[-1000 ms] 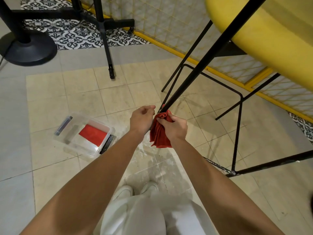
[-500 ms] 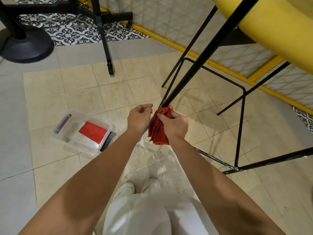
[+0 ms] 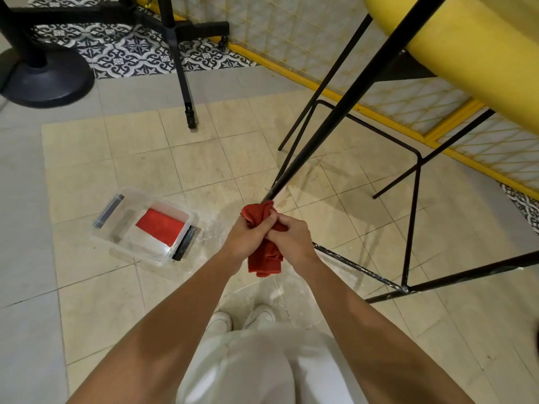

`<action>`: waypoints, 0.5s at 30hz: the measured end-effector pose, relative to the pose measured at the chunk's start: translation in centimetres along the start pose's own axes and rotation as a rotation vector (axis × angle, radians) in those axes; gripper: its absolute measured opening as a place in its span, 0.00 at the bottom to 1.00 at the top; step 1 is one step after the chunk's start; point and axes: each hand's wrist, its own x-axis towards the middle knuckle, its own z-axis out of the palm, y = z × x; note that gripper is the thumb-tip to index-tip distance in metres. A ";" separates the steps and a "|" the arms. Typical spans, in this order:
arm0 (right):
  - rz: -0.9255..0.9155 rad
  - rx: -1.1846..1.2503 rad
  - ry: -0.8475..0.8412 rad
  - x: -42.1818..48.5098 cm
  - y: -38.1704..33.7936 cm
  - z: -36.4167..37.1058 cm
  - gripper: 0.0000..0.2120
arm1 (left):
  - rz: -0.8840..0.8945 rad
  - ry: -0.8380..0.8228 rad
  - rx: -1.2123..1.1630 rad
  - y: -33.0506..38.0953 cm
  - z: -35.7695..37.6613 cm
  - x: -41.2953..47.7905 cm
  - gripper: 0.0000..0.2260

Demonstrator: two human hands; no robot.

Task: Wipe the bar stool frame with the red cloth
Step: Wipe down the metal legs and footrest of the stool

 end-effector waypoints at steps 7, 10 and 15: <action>-0.131 -0.147 -0.179 -0.3 -1.8 -1.7 0.44 | 0.130 0.153 0.038 0.1 -1.1 0.3 0.11; -0.121 -0.144 -0.078 -0.1 -2.3 -2.6 0.34 | 0.160 0.219 0.023 1.5 -1.5 0.8 0.11; -0.055 -0.015 0.167 0.9 -1.8 -3.5 0.17 | 0.274 0.182 0.123 3.3 -1.0 1.3 0.09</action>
